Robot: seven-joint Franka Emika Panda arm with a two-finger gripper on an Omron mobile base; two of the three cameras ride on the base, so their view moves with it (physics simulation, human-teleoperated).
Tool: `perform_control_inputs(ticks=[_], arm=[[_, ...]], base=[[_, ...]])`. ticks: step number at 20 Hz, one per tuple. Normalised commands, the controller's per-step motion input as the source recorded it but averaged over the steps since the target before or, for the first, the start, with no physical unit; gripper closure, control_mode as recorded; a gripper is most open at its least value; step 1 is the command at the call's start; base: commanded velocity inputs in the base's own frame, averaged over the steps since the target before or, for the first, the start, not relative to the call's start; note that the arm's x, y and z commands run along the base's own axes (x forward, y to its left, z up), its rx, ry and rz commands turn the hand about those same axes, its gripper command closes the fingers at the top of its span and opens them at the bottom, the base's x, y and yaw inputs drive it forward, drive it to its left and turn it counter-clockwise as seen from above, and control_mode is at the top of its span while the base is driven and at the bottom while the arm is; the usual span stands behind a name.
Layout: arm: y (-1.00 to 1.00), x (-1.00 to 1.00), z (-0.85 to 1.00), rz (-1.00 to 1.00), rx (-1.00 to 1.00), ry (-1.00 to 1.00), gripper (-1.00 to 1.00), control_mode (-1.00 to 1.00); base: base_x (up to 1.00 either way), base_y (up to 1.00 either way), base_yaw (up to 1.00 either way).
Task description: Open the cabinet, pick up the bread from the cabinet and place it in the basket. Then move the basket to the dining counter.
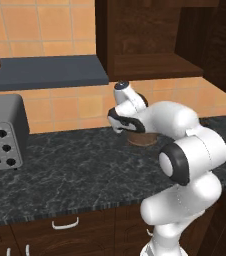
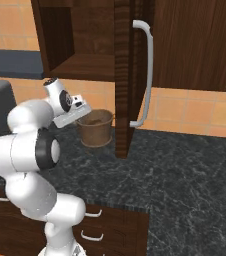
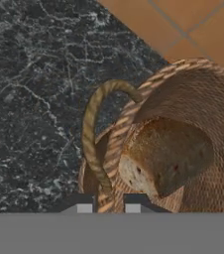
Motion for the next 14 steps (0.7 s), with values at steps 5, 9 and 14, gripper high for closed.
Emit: perform_control_inputs(ticks=[5, 9, 14], arm=[[0.00, -0.90, 0.81, 0.01, -0.13, -0.06, 1.00, -1.00], [-0.08, -0.84, 0.73, 0.00, -0.04, 0.00, 1.00, -1.00], [-0.02, -0.50, 0.79, 0.00, 0.00, -0.03, 1.00, -1.00]], base=[[0.00, 0.00, 0.00], [0.00, 0.00, 0.00], [0.00, 0.00, 0.00]])
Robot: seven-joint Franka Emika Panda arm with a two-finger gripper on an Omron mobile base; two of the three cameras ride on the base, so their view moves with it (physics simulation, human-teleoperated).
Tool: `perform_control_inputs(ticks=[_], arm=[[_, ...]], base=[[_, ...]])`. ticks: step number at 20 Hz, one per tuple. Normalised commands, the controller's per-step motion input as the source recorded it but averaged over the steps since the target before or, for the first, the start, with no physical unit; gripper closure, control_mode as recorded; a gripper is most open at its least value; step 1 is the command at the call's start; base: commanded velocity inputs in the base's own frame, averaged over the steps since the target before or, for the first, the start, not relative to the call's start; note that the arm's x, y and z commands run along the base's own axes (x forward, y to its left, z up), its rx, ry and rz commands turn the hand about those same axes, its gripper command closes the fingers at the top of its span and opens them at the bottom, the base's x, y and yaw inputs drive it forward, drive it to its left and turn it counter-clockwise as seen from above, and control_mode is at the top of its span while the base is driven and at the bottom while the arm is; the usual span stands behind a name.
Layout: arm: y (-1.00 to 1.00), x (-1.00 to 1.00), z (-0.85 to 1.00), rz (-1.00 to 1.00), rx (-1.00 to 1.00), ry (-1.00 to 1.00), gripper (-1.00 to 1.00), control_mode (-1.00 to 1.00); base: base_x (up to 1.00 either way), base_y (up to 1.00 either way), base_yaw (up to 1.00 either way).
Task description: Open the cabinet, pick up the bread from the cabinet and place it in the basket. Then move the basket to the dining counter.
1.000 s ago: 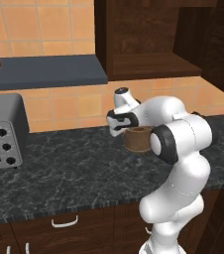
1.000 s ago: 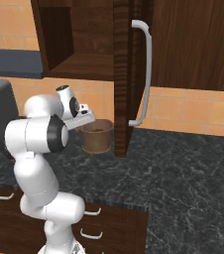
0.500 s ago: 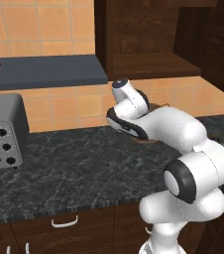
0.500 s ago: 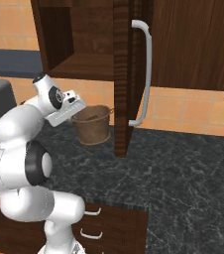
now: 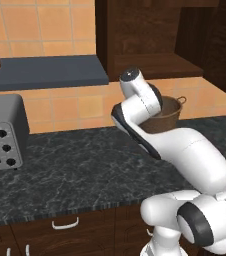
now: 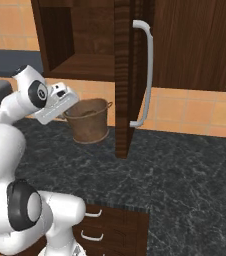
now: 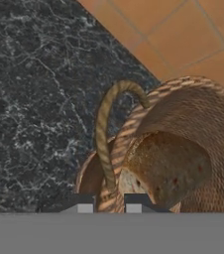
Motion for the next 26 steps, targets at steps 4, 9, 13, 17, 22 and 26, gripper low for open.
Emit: perform_control_inputs(ticks=[4, 9, 13, 17, 22, 26], arm=[[-0.01, -0.35, 0.22, 0.01, 0.00, -0.08, 1.00, -1.00], [-0.10, -0.42, 0.40, 0.00, 0.02, -0.11, 1.00, -1.00], [-0.23, -0.29, 0.22, 0.01, 0.07, -0.06, 1.00, -1.00], [-0.03, -0.15, 0.02, 0.04, 0.06, -0.02, 1.00, -1.00], [0.00, 0.00, 0.00, 0.00, 0.00, 0.00, 1.00, 1.00], [0.00, 0.00, 0.00, 0.00, 0.00, 0.00, 1.00, 1.00]], base=[[0.00, 0.00, 0.00], [0.00, 0.00, 0.00], [0.00, 0.00, 0.00], [0.00, 0.00, 0.00], [-0.39, 0.52, 0.31], [-0.07, 0.53, 0.78]])
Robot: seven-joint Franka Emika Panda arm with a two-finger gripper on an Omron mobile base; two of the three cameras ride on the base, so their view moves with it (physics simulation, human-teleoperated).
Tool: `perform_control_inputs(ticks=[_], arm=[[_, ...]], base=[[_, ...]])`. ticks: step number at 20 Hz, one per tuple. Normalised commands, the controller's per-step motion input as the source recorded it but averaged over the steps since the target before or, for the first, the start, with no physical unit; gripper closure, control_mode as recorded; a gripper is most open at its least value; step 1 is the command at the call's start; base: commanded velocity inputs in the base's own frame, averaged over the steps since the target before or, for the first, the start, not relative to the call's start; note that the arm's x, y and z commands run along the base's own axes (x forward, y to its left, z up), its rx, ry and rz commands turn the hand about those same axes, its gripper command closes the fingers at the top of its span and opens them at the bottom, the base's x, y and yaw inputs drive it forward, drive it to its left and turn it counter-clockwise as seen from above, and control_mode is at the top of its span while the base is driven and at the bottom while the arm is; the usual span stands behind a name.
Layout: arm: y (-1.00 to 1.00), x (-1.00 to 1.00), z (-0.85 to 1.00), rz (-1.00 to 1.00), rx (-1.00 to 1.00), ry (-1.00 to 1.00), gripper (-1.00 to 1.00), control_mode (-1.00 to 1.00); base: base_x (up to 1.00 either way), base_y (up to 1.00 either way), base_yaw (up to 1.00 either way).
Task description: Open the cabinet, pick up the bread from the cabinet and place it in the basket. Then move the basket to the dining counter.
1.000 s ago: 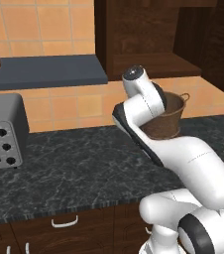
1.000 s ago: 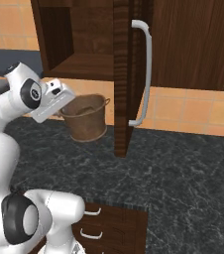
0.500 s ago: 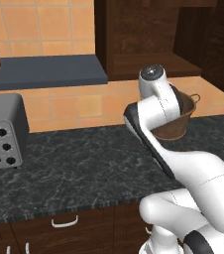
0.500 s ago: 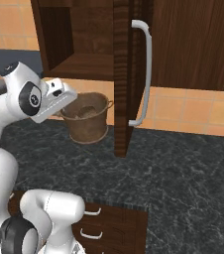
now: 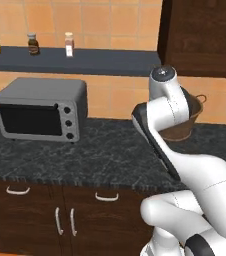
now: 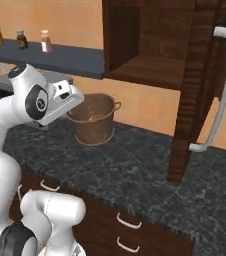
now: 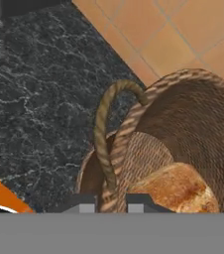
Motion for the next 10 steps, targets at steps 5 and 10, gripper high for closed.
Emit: perform_control_inputs(ticks=[5, 10], arm=[[0.00, 0.00, 0.00, 0.00, 0.00, 0.00, 1.00, 1.00], [0.00, 0.00, 0.00, 0.00, 0.00, 0.00, 1.00, 1.00]], base=[[0.00, 0.54, 0.77], [0.00, 0.54, 0.83]])
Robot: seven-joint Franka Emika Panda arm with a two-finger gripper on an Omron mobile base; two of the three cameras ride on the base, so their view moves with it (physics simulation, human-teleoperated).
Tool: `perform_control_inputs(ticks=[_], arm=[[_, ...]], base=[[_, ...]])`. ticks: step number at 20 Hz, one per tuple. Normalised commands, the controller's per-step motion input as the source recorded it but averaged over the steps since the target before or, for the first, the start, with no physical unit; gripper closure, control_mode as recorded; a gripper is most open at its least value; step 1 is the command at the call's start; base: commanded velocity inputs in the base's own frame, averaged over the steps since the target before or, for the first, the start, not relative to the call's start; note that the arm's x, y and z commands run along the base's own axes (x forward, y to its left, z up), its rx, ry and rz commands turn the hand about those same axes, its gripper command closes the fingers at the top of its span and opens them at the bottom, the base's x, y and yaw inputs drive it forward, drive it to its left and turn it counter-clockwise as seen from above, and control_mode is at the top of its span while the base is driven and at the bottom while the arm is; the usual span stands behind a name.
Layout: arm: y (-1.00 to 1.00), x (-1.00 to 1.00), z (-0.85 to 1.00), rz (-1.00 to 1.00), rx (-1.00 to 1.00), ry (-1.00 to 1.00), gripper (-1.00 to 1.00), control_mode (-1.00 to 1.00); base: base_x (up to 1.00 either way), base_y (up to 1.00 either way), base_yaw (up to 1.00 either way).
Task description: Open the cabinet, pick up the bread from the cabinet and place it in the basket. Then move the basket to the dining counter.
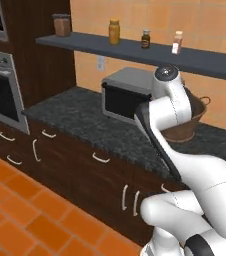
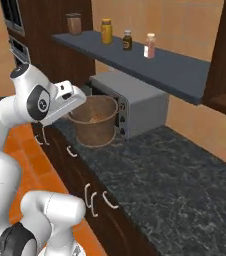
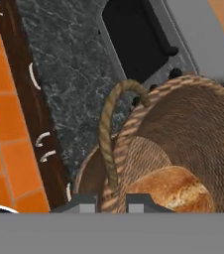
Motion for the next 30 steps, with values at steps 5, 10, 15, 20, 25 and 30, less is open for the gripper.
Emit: perform_control_inputs(ticks=[5, 10, 15, 20, 25, 30], arm=[[0.00, 0.00, 0.00, 0.00, 0.00, 0.00, 1.00, 1.00], [0.00, 0.00, 0.00, 0.00, 0.00, 0.00, 1.00, 1.00], [0.00, 0.00, 0.00, 0.00, 0.00, 0.00, 1.00, 1.00], [0.00, 0.00, 0.00, 0.00, 0.00, 0.00, 1.00, 1.00], [0.00, 0.00, 0.00, 0.00, 0.00, 0.00, 1.00, 1.00], [0.00, 0.00, 0.00, 0.00, 0.00, 0.00, 1.00, 1.00]], base=[[0.02, 0.47, 0.84], [0.05, 0.38, 0.86], [0.43, 0.15, 0.85], [0.97, 0.00, 0.76], [1.00, -0.27, 0.53], [1.00, -0.48, 0.41]])
